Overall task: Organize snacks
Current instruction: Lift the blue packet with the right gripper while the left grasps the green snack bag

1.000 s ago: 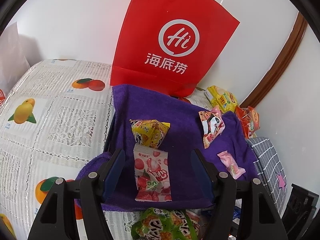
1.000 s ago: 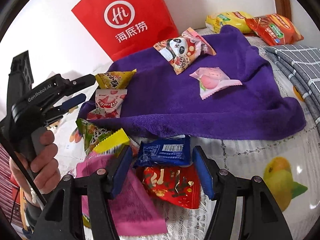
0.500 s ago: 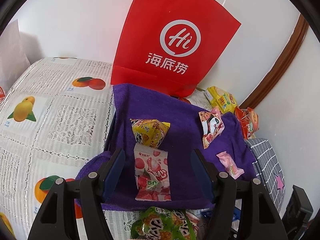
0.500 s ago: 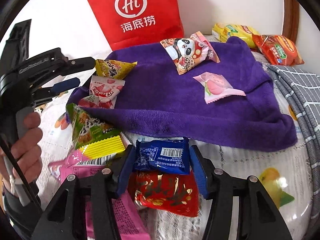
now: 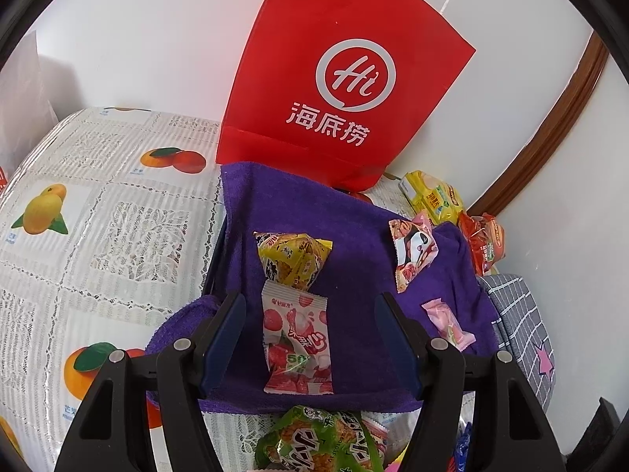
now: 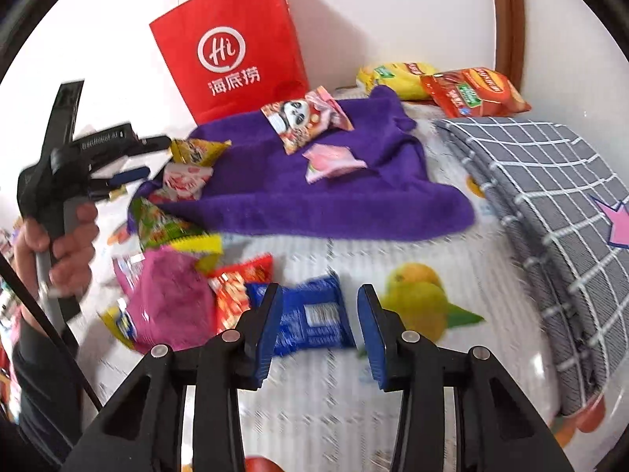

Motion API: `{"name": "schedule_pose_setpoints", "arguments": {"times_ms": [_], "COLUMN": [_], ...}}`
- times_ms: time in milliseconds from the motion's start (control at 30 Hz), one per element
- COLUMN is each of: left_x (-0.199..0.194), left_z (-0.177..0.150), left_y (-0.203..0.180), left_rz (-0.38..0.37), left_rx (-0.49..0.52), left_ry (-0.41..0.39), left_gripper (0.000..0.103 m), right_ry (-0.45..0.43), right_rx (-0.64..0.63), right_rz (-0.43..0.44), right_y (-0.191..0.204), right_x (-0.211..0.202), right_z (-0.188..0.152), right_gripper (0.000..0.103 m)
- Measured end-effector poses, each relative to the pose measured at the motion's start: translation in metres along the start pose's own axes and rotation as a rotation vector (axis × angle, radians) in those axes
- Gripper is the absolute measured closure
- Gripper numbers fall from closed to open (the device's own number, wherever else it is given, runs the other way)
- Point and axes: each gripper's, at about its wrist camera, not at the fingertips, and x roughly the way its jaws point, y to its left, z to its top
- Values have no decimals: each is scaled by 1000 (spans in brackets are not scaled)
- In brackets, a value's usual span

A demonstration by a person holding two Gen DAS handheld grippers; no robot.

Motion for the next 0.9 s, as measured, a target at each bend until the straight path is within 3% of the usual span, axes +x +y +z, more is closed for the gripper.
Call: {"name": "schedule_pose_setpoints", "arguments": {"times_ms": [100,200,300,400,600,900], "left_x": [1,1,1,2,0,-1], "left_z": [-1,-1,-2,-2,-1,-1], "left_y": [-1,-3,-6,-8,-7,-8], "left_rz": [3,3,2,0,-7,-10], "left_rx": [4,12,24,29,25,28], "left_ry": [3,4,6,10,11,13], "left_gripper": [37,37,37,37,37,37], "right_ry": [21,21,-11,6,20,23], "right_rx": [-21,-41,-96,-122,-29,-74], "right_rz": [-44,16,23,24,21,-38], "right_y": [0,5,17,23,5,11], "right_x": [4,3,2,13,30,41], "right_z": [-7,-11,-12,-11,-9,0], "right_gripper": [62,51,39,38,37,34]}}
